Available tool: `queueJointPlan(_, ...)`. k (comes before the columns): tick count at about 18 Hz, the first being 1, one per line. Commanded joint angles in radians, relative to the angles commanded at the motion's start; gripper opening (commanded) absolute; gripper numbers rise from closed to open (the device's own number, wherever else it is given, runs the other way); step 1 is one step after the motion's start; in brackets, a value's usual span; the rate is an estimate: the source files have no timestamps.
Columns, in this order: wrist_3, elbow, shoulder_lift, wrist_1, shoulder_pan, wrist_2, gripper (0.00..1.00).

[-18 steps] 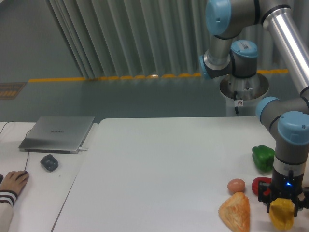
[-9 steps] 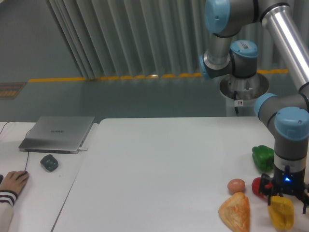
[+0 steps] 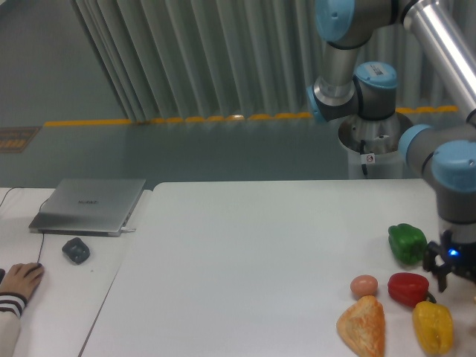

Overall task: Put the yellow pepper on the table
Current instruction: 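Raise the open gripper away from the yellow pepper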

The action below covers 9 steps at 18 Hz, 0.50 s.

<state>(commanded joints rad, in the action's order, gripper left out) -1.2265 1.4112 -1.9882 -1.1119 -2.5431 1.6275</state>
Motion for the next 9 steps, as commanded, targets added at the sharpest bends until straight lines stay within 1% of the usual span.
queueJointPlan(3, -0.151, 0.002, 0.046, -0.081, -0.069, 0.0, 1.0)
queueJointPlan(5, -0.183, 0.002, 0.06, -0.097, -0.092, -0.002, 1.0)
queueJointPlan(9, -0.202, 0.014, 0.08, -0.098, -0.114, -0.002, 1.0)
